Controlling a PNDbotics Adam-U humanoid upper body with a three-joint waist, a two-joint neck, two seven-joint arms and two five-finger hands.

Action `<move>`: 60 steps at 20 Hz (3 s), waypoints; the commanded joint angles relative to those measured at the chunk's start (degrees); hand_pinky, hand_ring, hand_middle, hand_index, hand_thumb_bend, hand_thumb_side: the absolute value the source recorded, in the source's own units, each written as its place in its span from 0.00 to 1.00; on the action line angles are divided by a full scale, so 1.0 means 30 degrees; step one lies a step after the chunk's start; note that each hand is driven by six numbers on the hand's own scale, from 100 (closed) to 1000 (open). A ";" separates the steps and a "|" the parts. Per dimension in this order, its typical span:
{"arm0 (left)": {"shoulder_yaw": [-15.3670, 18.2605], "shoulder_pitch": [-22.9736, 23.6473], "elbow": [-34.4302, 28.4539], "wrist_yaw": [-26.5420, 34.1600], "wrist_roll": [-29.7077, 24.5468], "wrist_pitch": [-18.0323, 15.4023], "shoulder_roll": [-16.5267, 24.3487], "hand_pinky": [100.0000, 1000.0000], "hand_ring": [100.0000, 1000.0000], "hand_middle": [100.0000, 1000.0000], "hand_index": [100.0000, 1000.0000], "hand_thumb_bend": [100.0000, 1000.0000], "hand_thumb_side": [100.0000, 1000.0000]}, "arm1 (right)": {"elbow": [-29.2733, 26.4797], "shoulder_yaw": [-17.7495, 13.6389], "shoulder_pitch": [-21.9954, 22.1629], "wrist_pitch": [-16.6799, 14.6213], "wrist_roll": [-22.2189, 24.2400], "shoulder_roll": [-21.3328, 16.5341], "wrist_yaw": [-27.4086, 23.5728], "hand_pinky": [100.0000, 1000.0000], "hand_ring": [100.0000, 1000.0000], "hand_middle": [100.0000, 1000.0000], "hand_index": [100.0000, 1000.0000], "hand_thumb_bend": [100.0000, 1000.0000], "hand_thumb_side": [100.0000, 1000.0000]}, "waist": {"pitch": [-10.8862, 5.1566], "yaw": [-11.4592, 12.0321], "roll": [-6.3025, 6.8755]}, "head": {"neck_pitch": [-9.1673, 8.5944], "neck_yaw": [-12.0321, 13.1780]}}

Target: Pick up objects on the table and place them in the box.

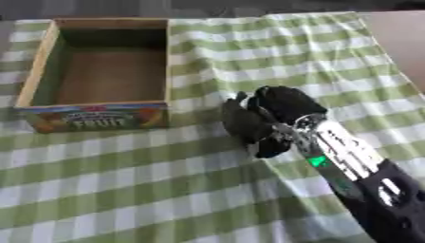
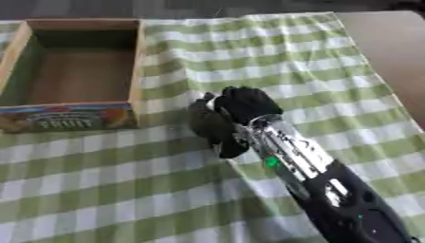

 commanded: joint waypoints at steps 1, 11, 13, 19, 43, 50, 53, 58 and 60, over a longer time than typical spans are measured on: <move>0.0006 -0.0164 -0.0326 -0.0066 -0.0046 -0.0008 0.0253 0.49 0.82 0.92 0.83 0.00 0.66 | -0.0999 -0.0226 -0.0286 0.0111 -0.0137 -0.0625 -0.0409 0.60 0.71 0.47 0.63 0.00 0.14 | -0.0422 0.0016 0.0027 | -0.0112 0.0071; -0.0012 -0.0204 -0.0326 -0.0106 -0.0123 0.0007 0.0311 0.49 0.83 0.91 0.83 0.00 0.66 | -0.3559 -0.0972 -0.0976 0.0327 0.0480 -0.1644 -0.1696 0.58 0.67 0.45 0.61 0.00 0.17 | -0.0613 0.0058 0.0001 | -0.0068 0.0174; -0.0002 -0.0198 -0.0326 -0.0117 -0.0136 0.0003 0.0318 0.49 0.83 0.91 0.83 0.00 0.66 | -0.3671 -0.1181 -0.1164 0.0410 0.0395 -0.1706 -0.1997 0.58 0.66 0.45 0.61 0.00 0.18 | -0.0635 0.0075 0.0018 | -0.0040 0.0187; 0.0005 -0.0218 -0.0326 -0.0133 -0.0144 -0.0004 0.0301 0.49 0.83 0.91 0.83 0.00 0.66 | -0.3706 -0.1454 -0.1432 0.0499 0.0253 -0.1871 -0.2817 0.58 0.66 0.46 0.62 0.00 0.24 | -0.0617 0.0093 0.0026 | -0.0042 0.0230; -0.0001 -0.0190 -0.0326 -0.0154 -0.0196 0.0044 0.0293 0.49 0.83 0.91 0.83 0.00 0.66 | -0.3706 -0.1572 -0.1818 0.1470 0.0583 -0.3044 -0.6114 0.56 0.62 0.47 0.60 0.00 0.30 | -0.0477 0.0140 0.0080 | -0.0280 0.0319; -0.0022 -0.0188 -0.0326 -0.0175 -0.0232 0.0014 0.0377 0.49 0.83 0.91 0.83 0.00 0.66 | -0.3706 -0.1482 -0.3887 0.0903 0.0590 -0.3788 -0.5264 0.58 0.65 0.45 0.59 0.00 0.31 | -0.0583 0.0221 -0.0023 | -0.0310 0.0227; -0.0053 -0.0193 -0.0326 -0.0174 -0.0255 0.0008 0.0399 0.49 0.83 0.91 0.83 0.00 0.66 | -0.3693 -0.1292 -0.5053 0.0637 0.0987 -0.3965 -0.4575 0.58 0.65 0.45 0.59 0.00 0.31 | -0.0598 0.0336 -0.0055 | -0.0304 0.0057; -0.0143 -0.0360 -0.0326 -0.0173 -0.0323 -0.0068 0.0416 0.49 0.83 0.91 0.83 0.00 0.66 | -0.1772 -0.1052 -0.7603 0.0641 0.1315 -0.3191 -0.3369 0.58 0.64 0.44 0.58 0.00 0.31 | -0.0551 0.0901 -0.0091 | -0.0336 -0.0833; -0.0168 -0.0435 -0.0326 -0.0151 -0.0327 -0.0132 0.0416 0.49 0.83 0.91 0.83 0.00 0.66 | -0.0446 -0.0920 -0.8662 0.0573 0.0927 -0.2580 -0.2836 0.58 0.63 0.43 0.57 0.00 0.32 | -0.0517 0.1111 -0.0103 | -0.0318 -0.1277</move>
